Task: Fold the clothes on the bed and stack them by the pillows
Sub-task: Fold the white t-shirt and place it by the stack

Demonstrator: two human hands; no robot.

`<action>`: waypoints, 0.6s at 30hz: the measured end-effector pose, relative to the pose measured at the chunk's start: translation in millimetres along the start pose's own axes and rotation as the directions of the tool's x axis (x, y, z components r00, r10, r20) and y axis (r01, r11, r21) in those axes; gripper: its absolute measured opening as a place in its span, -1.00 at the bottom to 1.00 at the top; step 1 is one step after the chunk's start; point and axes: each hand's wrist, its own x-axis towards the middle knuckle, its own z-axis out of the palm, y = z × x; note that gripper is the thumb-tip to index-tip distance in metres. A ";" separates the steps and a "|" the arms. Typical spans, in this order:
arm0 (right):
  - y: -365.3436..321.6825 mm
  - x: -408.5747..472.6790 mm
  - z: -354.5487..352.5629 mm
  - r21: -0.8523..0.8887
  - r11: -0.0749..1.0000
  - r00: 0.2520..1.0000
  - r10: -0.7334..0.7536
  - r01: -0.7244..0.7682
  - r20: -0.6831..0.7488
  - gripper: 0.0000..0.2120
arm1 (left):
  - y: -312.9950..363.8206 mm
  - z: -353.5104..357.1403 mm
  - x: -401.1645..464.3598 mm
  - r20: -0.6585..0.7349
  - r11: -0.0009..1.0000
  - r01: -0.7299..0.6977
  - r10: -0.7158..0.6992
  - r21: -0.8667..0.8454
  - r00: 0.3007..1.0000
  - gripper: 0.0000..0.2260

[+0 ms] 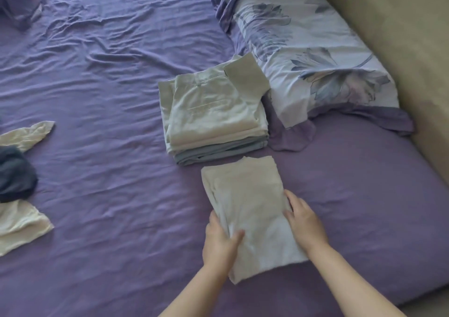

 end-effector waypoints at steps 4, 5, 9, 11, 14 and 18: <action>-12.8 -6.1 0.8 -0.191 0.981 0.993 -0.059 0.038 -0.104 -0.53 | 6.2 -2.5 -1.1 -0.044 0.987 0.072 -0.066 0.146 0.997 -0.26; -15.9 -8.6 2.3 -0.268 0.959 0.986 -0.124 0.091 -0.109 -0.50 | 7.3 -3.3 -3.7 -0.080 0.946 0.079 -0.056 0.315 0.995 -0.19; -24.2 -16.9 14.3 -0.458 0.835 0.930 -0.364 0.303 -0.048 -0.46 | -0.2 -1.1 -8.5 0.063 0.555 -0.295 0.398 0.778 0.915 -0.27; -28.4 -21.3 23.3 -0.459 0.823 0.942 -0.312 0.333 0.125 -0.45 | -11.9 -3.6 -4.0 0.292 0.456 -0.414 0.314 0.788 0.903 -0.36; -28.3 -21.2 34.5 -0.496 0.825 0.958 -0.179 0.271 0.225 -0.44 | -28.0 -18.3 2.6 0.380 0.471 -0.417 0.177 0.777 0.908 -0.33; -54.5 -28.3 31.4 -0.478 0.843 0.965 -0.171 0.247 0.197 -0.44 | -27.4 -45.1 -4.5 0.353 0.552 -0.384 0.168 0.740 0.921 -0.36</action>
